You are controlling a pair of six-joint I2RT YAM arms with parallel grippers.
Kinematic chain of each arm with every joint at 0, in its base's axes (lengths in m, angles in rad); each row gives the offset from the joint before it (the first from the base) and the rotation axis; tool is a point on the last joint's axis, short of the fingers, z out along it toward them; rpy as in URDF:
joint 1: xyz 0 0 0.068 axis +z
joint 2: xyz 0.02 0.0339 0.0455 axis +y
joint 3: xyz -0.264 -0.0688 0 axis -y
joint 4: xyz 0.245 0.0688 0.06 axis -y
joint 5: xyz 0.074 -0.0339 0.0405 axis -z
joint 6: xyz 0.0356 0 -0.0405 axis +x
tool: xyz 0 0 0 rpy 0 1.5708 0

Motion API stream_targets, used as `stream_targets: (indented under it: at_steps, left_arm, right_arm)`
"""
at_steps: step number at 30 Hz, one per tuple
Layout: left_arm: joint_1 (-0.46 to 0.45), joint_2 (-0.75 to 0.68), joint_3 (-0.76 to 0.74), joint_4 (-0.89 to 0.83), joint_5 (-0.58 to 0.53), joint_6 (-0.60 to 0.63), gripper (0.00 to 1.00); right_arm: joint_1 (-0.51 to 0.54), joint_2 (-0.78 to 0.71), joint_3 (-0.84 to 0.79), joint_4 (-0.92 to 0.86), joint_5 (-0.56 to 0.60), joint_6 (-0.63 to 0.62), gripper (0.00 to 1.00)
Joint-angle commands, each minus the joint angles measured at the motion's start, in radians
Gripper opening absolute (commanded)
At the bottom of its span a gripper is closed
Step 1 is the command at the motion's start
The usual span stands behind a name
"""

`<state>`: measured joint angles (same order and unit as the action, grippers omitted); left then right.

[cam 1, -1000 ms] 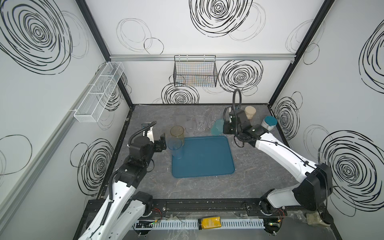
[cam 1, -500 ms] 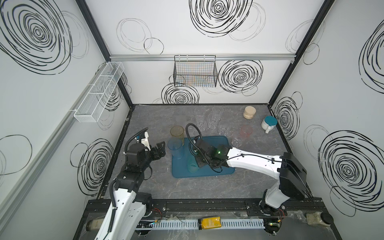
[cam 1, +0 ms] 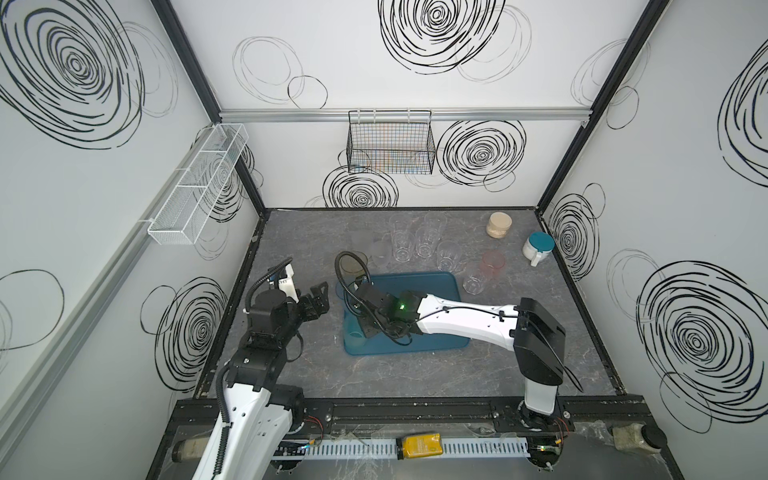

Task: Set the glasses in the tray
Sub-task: 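Set the teal glass down beside the blue glass and open the right gripper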

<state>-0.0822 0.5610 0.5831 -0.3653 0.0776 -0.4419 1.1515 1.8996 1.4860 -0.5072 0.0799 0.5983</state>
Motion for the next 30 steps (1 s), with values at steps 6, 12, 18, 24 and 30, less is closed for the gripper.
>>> stream_targets:
  at_steps: [6,12,18,24,30]
  left_arm:
    - [-0.002,0.005,0.016,0.041,-0.016,0.007,0.89]
    - [-0.004,-0.019,0.004,0.057,-0.022,0.002,0.89]
    - [-0.008,-0.015,0.013,0.078,0.008,-0.012,0.89]
    - [-0.029,0.001,0.02,0.09,0.007,-0.025,0.88]
    - [-0.099,0.033,0.042,0.103,-0.032,-0.041,0.87]
  right_arm:
    - [0.022,0.012,0.027,-0.037,-0.001,0.026,0.26]
    - [0.019,-0.05,-0.029,0.034,-0.045,0.041,0.36]
    - [0.015,-0.111,-0.105,0.127,-0.122,0.046,0.41]
    - [-0.015,-0.157,-0.181,0.218,-0.22,0.094,0.41]
    - [-0.062,-0.219,-0.288,0.364,-0.36,0.158,0.41]
